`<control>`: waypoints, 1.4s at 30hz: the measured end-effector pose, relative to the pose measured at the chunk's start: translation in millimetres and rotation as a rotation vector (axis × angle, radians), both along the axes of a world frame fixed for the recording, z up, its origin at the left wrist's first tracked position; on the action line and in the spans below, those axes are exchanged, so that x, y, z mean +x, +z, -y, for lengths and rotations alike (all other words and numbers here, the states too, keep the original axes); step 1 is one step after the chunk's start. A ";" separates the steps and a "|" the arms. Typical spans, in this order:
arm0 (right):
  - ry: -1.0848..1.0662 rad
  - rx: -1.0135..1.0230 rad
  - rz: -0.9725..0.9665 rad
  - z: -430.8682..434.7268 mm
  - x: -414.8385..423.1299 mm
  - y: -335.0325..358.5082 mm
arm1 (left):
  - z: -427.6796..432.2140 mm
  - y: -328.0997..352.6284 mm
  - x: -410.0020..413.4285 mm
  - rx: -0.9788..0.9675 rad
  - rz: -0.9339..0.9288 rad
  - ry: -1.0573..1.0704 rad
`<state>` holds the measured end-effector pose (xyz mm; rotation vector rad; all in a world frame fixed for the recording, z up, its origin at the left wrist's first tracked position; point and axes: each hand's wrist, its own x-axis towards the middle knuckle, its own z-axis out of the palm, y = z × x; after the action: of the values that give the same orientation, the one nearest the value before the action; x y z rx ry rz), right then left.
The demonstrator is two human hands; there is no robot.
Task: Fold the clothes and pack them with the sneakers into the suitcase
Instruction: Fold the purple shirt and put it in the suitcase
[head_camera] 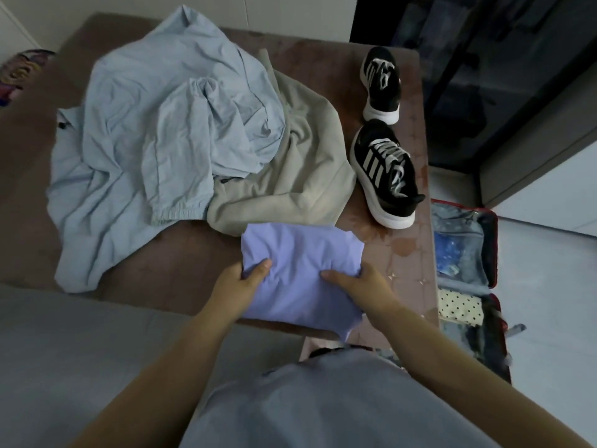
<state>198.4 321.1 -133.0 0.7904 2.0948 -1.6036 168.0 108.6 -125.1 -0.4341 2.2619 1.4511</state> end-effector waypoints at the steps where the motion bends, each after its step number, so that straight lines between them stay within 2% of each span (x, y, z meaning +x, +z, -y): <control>1: -0.013 0.004 -0.008 1.4 9.8 -0.4 | 0.6 0.3 6.2 0.008 -0.013 -0.032; 9: -0.219 0.096 -0.032 -13.8 87.7 0.9 | -37.0 -2.1 45.7 -0.049 -0.065 -0.203; 12: -0.323 0.054 -0.058 -42.5 117.4 9.5 | -69.5 0.4 62.8 -0.023 -0.068 -0.272; 18: -0.478 -0.001 -0.020 -140.1 174.7 -0.8 | -173.3 -4.9 101.3 0.109 -0.054 -0.470; 23: -0.506 0.013 0.052 -262.1 226.5 -24.3 | -298.7 -34.6 147.8 0.149 0.006 -0.497; 27: -0.468 0.043 0.095 -359.9 267.2 -49.2 | -391.6 -76.9 199.3 0.157 0.144 -0.381; 31: -0.427 0.012 0.205 -421.1 304.5 -88.7 | -449.9 -121.7 241.9 0.155 0.323 -0.271; 36: -0.383 -0.027 0.305 -456.8 315.3 -167.0 | -481.3 -209.7 245.5 -0.031 0.514 -0.394; 39: -0.398 -0.002 0.288 -474.4 298.1 -228.5 | -498.2 -281.0 224.0 0.000 0.526 -0.474; 42: -0.406 0.035 0.242 -495.0 272.6 -300.1 | -521.5 -358.4 198.6 0.039 0.489 -0.467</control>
<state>470.9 816.1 -433.1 1.4190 1.8767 -1.5671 366.6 630.1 -483.4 -0.1969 1.7851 1.0148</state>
